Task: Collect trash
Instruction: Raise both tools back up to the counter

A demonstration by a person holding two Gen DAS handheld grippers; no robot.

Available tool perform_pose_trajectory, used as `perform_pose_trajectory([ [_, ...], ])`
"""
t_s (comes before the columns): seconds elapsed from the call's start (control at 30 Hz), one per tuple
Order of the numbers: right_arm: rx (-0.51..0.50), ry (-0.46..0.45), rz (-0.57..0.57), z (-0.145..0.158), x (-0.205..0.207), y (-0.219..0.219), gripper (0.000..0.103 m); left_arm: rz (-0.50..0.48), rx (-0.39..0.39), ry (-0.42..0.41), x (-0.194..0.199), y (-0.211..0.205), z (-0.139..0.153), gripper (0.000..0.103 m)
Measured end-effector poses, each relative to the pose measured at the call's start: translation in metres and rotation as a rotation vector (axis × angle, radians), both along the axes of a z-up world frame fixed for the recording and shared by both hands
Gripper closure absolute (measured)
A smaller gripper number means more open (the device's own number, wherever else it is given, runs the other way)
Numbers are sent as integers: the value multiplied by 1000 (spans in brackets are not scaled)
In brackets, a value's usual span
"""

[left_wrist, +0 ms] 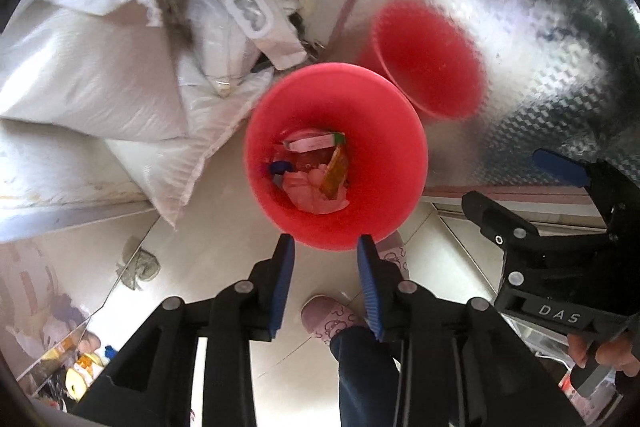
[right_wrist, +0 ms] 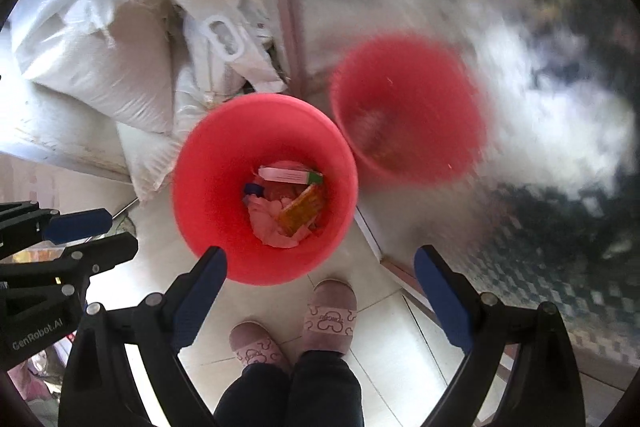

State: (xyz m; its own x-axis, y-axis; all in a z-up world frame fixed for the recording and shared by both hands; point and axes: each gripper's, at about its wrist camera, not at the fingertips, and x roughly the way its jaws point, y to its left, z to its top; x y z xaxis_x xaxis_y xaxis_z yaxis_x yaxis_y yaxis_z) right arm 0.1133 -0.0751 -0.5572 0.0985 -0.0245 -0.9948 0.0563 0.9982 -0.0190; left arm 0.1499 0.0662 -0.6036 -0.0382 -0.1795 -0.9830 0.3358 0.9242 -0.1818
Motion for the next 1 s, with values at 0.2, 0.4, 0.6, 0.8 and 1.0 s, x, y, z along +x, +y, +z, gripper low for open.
perform_pose_trajectory([
  [0.2, 33, -31, 36, 49, 2, 13, 9, 36, 28, -24, -7, 18, 53, 73],
  [0.4, 60, -59, 77, 114, -4, 28, 9, 85, 47, -94, -24, 33, 128, 68],
  [0.6, 55, -92, 115, 191, -16, 48, 9, 139, 38, -134, -47, 50, 211, 68],
  [0.8, 66, -142, 143, 268, -31, 62, 9, 168, 14, -197, -66, 58, 293, 68],
  [1.0, 70, -229, 165, 332, -42, 64, 9, 167, -30, -280, -79, 60, 365, 61],
])
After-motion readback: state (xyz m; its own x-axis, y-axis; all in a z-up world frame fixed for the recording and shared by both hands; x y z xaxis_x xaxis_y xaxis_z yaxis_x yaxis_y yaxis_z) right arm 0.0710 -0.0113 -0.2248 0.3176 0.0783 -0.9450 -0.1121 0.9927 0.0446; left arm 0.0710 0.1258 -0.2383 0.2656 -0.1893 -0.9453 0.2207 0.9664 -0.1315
